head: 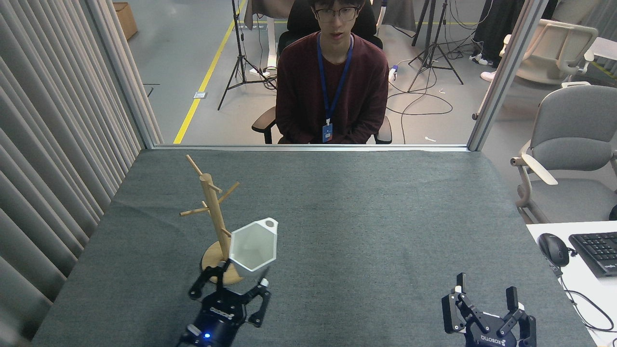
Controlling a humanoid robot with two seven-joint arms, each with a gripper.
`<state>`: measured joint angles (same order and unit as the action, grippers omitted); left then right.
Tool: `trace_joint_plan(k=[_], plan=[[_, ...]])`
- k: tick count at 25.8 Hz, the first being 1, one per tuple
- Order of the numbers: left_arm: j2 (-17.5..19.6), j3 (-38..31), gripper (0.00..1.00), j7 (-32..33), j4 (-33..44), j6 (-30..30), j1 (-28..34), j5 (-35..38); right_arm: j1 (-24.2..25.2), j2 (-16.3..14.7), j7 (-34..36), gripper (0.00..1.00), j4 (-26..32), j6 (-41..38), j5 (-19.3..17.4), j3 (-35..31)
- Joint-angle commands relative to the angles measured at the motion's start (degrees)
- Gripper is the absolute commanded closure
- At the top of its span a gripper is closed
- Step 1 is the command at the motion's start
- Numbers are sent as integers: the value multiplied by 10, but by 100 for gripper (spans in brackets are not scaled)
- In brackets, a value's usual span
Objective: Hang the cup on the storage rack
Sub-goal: 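Move the cup with the left gripper past the wooden stand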
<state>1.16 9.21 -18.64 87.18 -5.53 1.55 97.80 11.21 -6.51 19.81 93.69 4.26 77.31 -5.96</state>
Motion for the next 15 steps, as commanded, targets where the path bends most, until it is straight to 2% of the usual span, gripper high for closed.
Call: trace_joint_plan(k=[1, 6, 10, 13, 15], plan=[[1, -88, 52, -1, 51, 6, 30, -1, 5, -7, -1, 2, -10, 0, 2, -1], [0, -158, 52, -16, 88, 41, 66, 4, 0, -3, -3, 2, -11, 2, 4, 2], [2, -161, 55, -21, 80, 138, 64, 26, 0, -3, -3, 2, -12, 5, 5, 10], [-11, -162, 62, -18, 35, 206, 52, 144, 1, -3, -3, 2, -14, 6, 5, 10], [-38, -162, 61, -13, 4, 238, 29, 226, 1, -3, -3, 2, -17, 6, 5, 10]])
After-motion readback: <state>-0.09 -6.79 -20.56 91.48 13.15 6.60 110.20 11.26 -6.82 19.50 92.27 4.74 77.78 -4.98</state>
